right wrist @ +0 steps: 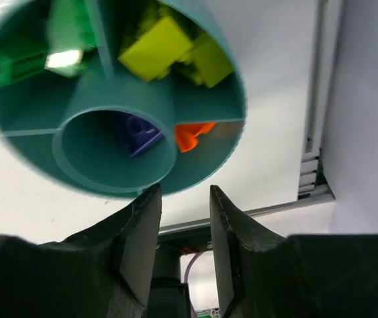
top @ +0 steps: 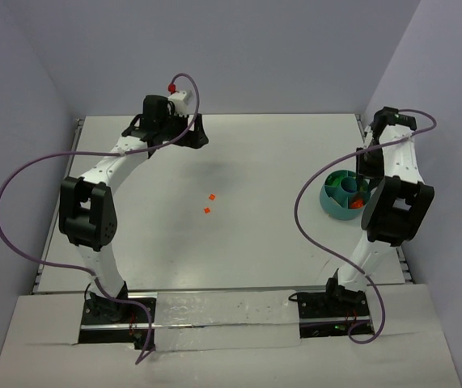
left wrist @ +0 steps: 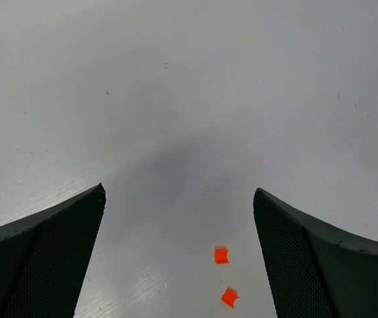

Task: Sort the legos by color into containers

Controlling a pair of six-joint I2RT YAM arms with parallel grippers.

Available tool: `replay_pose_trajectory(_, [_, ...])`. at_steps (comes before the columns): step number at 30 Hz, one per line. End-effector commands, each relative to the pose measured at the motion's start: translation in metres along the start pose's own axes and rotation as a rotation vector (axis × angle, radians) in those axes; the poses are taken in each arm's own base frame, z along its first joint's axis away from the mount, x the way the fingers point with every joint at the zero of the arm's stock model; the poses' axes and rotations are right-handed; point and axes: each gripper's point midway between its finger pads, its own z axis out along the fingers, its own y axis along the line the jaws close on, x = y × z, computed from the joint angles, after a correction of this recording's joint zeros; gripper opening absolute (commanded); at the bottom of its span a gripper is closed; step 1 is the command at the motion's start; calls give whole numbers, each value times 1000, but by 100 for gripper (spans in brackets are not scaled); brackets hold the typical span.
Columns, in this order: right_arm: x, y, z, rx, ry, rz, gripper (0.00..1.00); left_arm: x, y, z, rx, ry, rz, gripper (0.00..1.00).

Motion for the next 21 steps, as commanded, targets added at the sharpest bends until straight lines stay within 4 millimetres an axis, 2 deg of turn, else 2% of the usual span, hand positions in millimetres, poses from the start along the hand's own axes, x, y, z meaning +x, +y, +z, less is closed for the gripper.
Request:
replay_pose_trajectory(1, [-24,25,-69,-167,-230,-69,41,-27,-7,-19,33,-95,0,99])
replay_pose_trajectory(4, [-42,43,-111,-201,-393,-176,47,-28,-3,-30,66,-111,-44,99])
replay_pose_trajectory(6, [-54,61,-125,-201,-478,-249,50,-29,1,-34,74,-122,-66,99])
replay_pose_trajectory(7, [-58,76,-132,-200,-515,-305,51,-30,5,-40,77,-129,-81,99])
replay_pose_trajectory(8, [-63,101,-136,-209,-543,-378,52,-31,10,-44,73,-139,-90,99])
replay_pose_trajectory(10, [-63,166,-139,-256,-580,-544,53,-34,21,-51,56,-154,-108,99])
replay_pose_trajectory(12, [-59,219,-128,-296,-581,-656,59,-37,30,-58,38,-168,-128,99])
replay_pose_trajectory(13, [-58,237,-121,-310,-573,-695,61,-37,33,-61,34,-171,-141,99])
replay_pose_trajectory(15, [-55,285,-96,-355,-520,-788,71,-40,42,-70,28,-185,-192,99])
replay_pose_trajectory(18, [-42,342,-67,-373,-465,-942,84,-40,56,-84,29,-194,-202,99])
replay_pose_trajectory(20, [-32,365,-47,-367,-425,-1015,86,-40,61,-91,21,-191,-177,99])
replay_pose_trajectory(21, [-25,385,-36,-369,-416,-1079,88,-39,64,-95,9,-182,-158,99])
